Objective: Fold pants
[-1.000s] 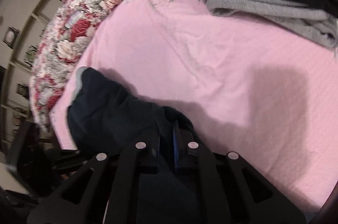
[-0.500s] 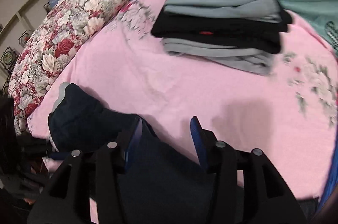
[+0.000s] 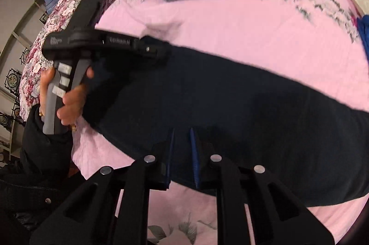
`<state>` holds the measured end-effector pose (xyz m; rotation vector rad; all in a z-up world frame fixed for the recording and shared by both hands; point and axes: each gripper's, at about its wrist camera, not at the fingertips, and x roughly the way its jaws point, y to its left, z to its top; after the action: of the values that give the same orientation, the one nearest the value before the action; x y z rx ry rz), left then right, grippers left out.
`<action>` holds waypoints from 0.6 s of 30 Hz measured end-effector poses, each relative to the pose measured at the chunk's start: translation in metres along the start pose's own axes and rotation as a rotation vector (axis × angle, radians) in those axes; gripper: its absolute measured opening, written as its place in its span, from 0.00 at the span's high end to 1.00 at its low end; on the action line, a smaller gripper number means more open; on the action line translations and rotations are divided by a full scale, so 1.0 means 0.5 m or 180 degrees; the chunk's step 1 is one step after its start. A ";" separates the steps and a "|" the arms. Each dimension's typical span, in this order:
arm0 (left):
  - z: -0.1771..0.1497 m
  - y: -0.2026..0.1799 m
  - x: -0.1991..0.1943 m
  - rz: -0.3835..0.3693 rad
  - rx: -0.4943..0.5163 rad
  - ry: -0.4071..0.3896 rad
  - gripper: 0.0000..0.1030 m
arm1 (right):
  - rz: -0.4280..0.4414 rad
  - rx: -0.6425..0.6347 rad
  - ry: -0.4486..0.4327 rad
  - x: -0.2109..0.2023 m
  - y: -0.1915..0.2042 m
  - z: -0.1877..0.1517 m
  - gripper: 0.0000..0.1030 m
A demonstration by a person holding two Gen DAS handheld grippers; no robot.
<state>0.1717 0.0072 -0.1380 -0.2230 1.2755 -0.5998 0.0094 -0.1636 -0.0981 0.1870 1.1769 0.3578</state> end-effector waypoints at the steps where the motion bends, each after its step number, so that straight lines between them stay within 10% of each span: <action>1: 0.001 -0.001 0.002 -0.0002 0.0018 -0.0010 0.97 | -0.0003 0.0015 0.0057 0.007 -0.001 -0.006 0.85; 6: -0.004 -0.002 -0.011 -0.0012 0.0105 -0.0047 0.97 | -0.0034 0.0056 0.0149 0.025 0.010 -0.016 0.71; 10: -0.068 -0.029 -0.111 0.0026 0.0316 -0.0464 0.35 | 0.0129 0.0408 -0.0237 -0.064 -0.042 -0.013 0.49; 18: -0.183 0.007 -0.136 0.0013 0.0118 -0.0297 0.36 | -0.0814 0.1756 -0.0874 -0.317 -0.367 -0.115 0.33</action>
<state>0.0755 0.0620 -0.1101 -0.2153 1.1736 -0.6024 -0.0649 -0.3949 -0.0423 0.5417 0.9887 -0.2213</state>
